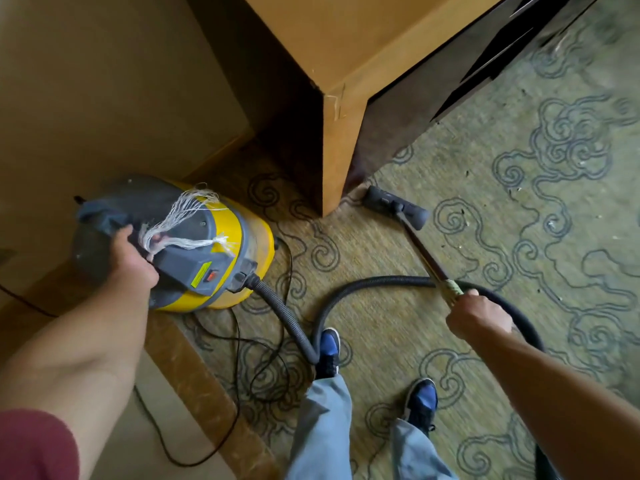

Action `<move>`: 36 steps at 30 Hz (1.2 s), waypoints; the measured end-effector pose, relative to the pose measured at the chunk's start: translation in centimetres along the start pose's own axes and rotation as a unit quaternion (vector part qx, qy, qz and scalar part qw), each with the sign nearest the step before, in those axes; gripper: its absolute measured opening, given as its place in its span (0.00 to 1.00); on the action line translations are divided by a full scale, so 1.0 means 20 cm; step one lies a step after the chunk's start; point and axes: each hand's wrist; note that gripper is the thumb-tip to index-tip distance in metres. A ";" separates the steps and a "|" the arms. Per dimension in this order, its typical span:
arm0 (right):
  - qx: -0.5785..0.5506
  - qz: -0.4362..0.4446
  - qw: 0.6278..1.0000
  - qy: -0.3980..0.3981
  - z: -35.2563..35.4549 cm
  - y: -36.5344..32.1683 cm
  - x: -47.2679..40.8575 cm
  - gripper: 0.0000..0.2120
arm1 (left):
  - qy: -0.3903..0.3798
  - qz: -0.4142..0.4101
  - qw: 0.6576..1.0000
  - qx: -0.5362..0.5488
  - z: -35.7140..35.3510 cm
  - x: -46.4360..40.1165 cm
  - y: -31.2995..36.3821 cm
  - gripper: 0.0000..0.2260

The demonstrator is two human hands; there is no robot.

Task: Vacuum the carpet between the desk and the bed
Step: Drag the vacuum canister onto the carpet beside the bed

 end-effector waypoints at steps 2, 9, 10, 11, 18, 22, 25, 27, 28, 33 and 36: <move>-0.002 -0.008 1.000 0.004 -0.03 0.03 0.02 0.12 | 0.023 0.020 0.999 -0.023 0.03 -0.01 -0.04 0.16; 0.016 -0.015 1.000 0.005 -0.02 0.12 0.07 0.10 | 0.147 0.048 0.985 -0.077 -0.07 0.09 -0.27 0.27; 0.008 -0.011 1.000 0.008 0.00 0.13 0.08 0.10 | 0.158 0.041 0.983 -0.082 -0.09 0.12 -0.29 0.28; 0.002 -0.009 1.000 0.011 0.01 0.14 0.09 0.10 | 0.161 0.035 0.983 -0.081 -0.12 0.14 -0.31 0.29; -0.029 -0.006 0.999 0.043 0.04 0.31 0.14 0.08 | 0.131 0.017 0.991 -0.012 -0.23 0.31 -0.61 0.28; -0.056 -0.001 0.997 0.055 0.00 0.40 0.17 0.08 | 0.086 0.050 0.995 -0.027 -0.27 0.43 -0.77 0.30; -0.070 0.003 0.996 0.063 -0.03 0.50 0.20 0.07 | 0.060 0.067 0.995 -0.045 -0.31 0.53 -0.91 0.30; -0.064 0.010 0.997 0.052 -0.05 0.60 0.22 0.07 | 0.053 0.079 0.994 -0.050 -0.34 0.61 -1.02 0.29; -0.061 0.012 0.997 0.047 -0.06 0.65 0.22 0.07 | 0.050 0.077 0.995 -0.049 -0.37 0.64 -1.08 0.29; -0.047 0.008 0.999 0.019 -0.12 0.93 0.31 0.09 | 0.028 0.074 0.995 -0.062 -0.45 0.83 -1.33 0.32; -0.049 0.003 0.999 0.020 -0.14 1.14 0.38 0.10 | 0.018 0.065 0.995 -0.074 -0.48 0.96 -1.45 0.31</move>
Point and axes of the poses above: each hand's wrist, its own x-axis away from the middle knuckle, its own z-axis out of the back of the hand, y = z × x, and after that the axes turned 14 degrees about z, right-handed
